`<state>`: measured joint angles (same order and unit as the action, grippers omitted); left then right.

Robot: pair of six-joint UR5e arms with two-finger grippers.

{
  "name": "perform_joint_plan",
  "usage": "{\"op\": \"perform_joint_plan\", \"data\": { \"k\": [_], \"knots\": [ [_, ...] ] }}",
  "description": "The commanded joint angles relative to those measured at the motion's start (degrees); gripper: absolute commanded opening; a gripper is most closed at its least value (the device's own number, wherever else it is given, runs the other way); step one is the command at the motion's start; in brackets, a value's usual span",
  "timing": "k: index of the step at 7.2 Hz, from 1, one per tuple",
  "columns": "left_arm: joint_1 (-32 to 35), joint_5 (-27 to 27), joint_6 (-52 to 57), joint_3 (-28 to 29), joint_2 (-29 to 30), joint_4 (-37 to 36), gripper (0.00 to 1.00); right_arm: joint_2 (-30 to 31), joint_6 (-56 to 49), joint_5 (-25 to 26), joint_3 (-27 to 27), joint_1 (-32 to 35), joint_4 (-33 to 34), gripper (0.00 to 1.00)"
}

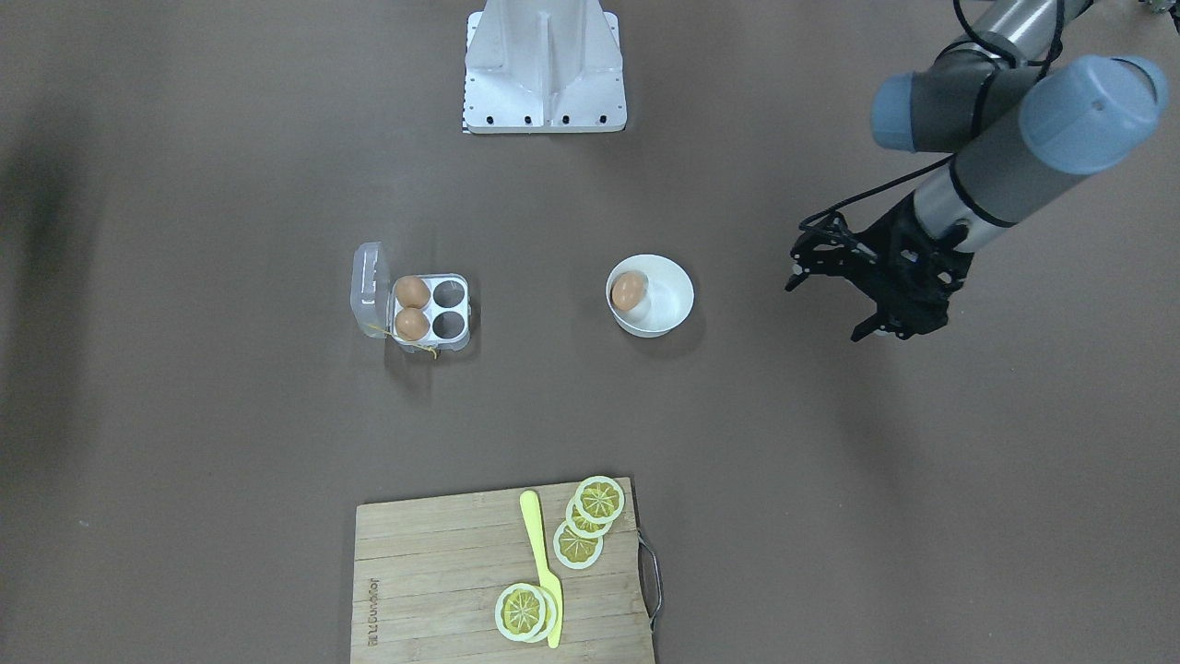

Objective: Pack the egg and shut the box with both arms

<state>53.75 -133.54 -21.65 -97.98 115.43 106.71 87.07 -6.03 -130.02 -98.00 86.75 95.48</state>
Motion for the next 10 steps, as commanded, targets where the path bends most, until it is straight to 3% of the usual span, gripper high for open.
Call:
{"op": "perform_joint_plan", "data": {
  "k": [1,2,5,10],
  "knots": [
    [-8.6,7.1,-5.0,0.6,4.2,0.0,0.94,0.2,0.0,-0.5,-0.4,0.0,0.1,1.0],
    [-11.1,9.2,-6.1,1.0,5.0,0.0,0.86,0.4,0.0,-1.6,-0.4,0.0,0.0,1.0],
    [-15.9,12.8,-8.0,4.9,8.9,0.1,0.82,1.8,0.0,-1.8,-0.4,0.0,-0.2,1.0],
    [-16.8,12.9,-8.2,9.1,10.4,0.4,0.76,1.8,0.0,-1.8,-0.4,0.0,-0.4,1.0]
  ]
}}
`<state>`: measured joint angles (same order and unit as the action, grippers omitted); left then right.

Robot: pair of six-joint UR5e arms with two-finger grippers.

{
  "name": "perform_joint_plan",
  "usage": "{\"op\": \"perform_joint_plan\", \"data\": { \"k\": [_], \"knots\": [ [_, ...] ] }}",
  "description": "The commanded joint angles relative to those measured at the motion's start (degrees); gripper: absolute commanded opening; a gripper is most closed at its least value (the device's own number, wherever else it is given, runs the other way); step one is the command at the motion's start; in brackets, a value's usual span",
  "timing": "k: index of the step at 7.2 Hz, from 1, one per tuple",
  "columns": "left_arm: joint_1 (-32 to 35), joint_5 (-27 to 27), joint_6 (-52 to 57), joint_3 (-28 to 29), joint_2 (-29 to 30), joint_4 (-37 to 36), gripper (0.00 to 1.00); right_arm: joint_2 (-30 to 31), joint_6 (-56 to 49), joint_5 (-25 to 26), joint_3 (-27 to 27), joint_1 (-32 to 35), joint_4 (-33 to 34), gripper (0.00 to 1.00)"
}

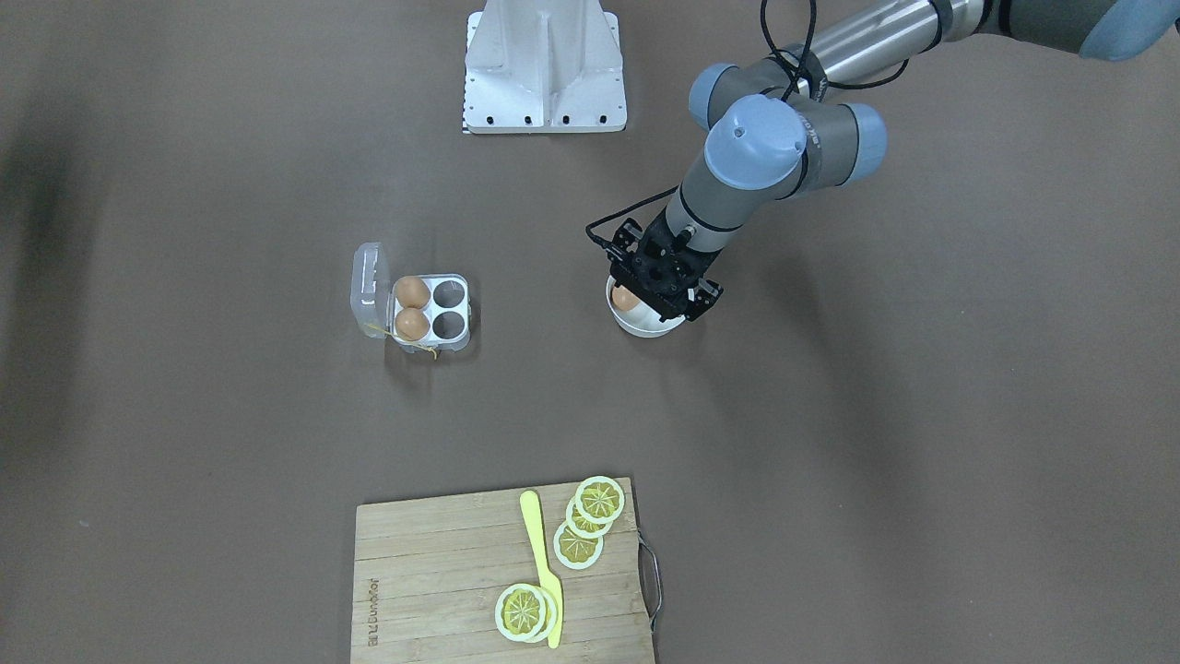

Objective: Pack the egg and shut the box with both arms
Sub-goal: 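Move the left gripper down into the white bowl over the brown egg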

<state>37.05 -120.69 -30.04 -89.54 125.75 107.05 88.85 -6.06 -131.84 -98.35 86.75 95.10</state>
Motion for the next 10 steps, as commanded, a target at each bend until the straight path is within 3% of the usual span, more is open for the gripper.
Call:
{"op": "perform_joint_plan", "data": {
  "k": [1,10],
  "knots": [
    [0.0,0.0,0.2,0.6,0.0,0.0,0.76,0.0,0.0,0.0,0.0,0.0,0.0,1.0],
    [-2.2,1.2,0.2,0.8,-1.0,0.0,0.75,0.2,0.0,-0.4,0.0,0.0,0.2,1.0]
  ]
}}
